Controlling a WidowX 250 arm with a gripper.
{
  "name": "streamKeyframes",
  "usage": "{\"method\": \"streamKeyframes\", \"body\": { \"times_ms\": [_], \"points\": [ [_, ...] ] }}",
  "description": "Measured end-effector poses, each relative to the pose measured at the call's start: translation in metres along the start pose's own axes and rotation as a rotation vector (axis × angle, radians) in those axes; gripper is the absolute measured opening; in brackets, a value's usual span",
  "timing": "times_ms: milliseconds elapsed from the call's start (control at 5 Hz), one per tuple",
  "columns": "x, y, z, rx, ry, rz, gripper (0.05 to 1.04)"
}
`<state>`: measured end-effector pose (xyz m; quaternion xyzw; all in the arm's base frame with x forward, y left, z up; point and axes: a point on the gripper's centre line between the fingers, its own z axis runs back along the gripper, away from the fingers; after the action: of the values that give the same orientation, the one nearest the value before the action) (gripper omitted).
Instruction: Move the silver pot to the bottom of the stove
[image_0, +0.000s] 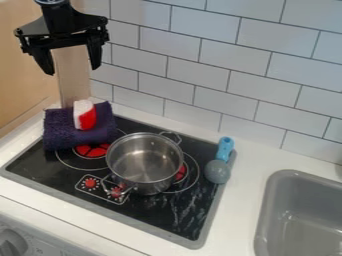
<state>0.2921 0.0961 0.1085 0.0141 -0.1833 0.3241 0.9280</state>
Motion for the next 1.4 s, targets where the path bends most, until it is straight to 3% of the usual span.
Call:
{"method": "streamKeyframes", "body": {
  "times_ms": [400,800,1400],
  "points": [
    [-0.025,0.007,-0.020,0.044,0.121,-0.024,1.001],
    [-0.026,-0.023,-0.018,-0.048,0.095,-0.130,1.001],
    [-0.066,-0.042,-0.049,-0.038,0.183,-0.216,1.001]
  ]
}}
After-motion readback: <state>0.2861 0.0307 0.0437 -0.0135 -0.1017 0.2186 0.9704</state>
